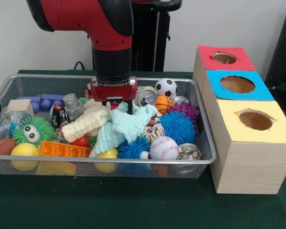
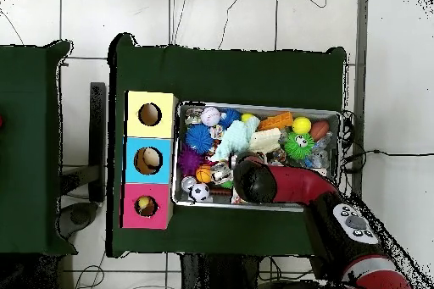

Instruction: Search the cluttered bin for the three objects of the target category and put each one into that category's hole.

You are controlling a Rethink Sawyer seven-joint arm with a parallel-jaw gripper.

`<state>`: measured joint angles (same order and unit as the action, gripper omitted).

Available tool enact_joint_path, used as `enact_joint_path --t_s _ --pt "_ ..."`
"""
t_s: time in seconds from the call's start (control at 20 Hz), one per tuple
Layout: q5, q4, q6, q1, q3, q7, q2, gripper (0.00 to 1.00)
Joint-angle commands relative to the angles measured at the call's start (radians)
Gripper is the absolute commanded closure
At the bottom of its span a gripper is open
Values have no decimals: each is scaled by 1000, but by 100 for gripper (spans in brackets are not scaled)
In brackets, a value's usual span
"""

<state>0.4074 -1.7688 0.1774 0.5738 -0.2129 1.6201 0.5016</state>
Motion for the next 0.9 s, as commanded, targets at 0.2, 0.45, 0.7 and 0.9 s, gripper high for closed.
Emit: enact_joint_path --t_s 0.2,0.45,0.7,0.9 --pt "105 95 143 -30 96 -31 -77 0" --pt "98 99 241 -2 83 -81 -42 0" --pt "113 85 283 39 63 -115 -3 0" --pt "141 44 292 113 40 -161 47 0"
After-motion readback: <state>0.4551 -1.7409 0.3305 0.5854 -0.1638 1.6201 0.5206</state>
